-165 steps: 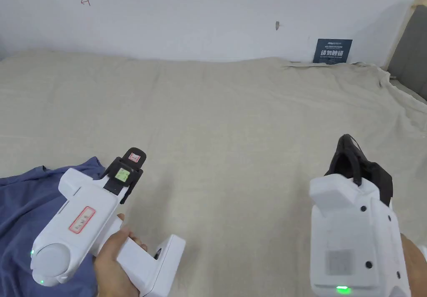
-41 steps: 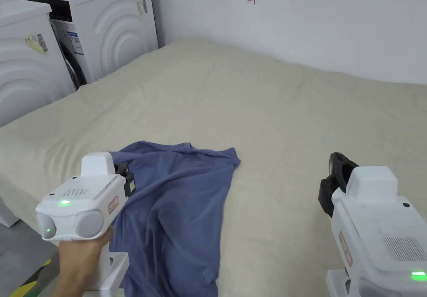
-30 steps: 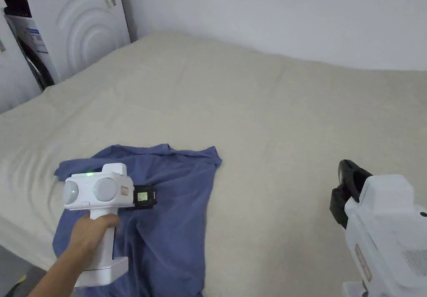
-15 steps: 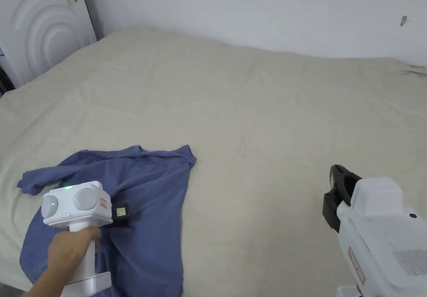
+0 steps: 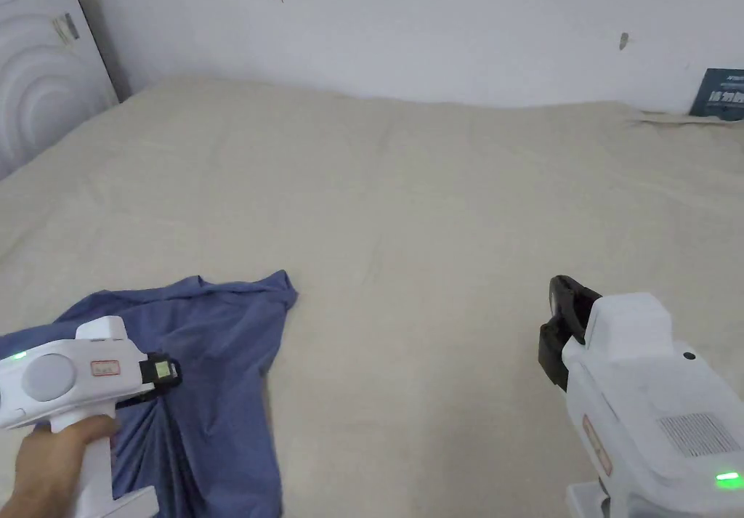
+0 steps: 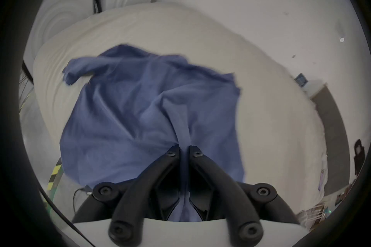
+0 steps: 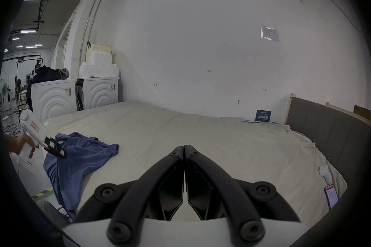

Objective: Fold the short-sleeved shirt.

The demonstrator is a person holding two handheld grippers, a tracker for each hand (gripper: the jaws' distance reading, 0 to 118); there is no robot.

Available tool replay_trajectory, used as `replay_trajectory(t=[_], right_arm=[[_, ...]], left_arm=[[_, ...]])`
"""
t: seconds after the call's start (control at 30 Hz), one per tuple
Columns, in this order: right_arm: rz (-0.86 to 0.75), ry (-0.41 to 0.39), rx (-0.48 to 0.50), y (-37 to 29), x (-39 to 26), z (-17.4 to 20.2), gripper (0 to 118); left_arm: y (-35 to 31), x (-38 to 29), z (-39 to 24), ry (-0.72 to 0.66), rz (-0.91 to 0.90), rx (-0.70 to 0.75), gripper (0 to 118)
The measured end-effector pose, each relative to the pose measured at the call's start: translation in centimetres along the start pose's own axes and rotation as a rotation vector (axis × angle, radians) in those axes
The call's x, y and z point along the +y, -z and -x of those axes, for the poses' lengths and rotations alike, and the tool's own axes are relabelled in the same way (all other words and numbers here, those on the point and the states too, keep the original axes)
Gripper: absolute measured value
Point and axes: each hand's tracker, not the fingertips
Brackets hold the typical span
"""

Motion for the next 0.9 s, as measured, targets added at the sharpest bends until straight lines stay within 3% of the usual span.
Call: replay_trajectory(t=[0.1, 0.23, 0.43, 0.67, 0.9], right_arm=[[-0.021, 0.008, -0.021, -1.1, 0.3, -1.3, 0], [-0.034, 0.016, -0.068, -2.6, 0.4, -3.4, 0], [-0.051, 0.024, -0.157, -4.9, 0.3, -7.1, 0], [-0.07, 0.032, -0.272, -8.1, 0.5, -11.1, 0], [-0.065, 0.042, -0.358, -9.9, -0.4, -14.0, 0]], left_arm=[[-2.0, 1.2, -3.8, 0.0, -0.072, -0.104, 4], [-2.9, 3.1, -11.0, 0.179, -0.091, -0.174, 4], [-2.7, 3.7, -22.0, 0.318, -0.108, -0.335, 4], [-2.3, 0.8, -33.5, 0.427, -0.059, -0.561, 4], [-3.3, -3.3, -39.3, 0.52, 0.019, -0.741, 4]])
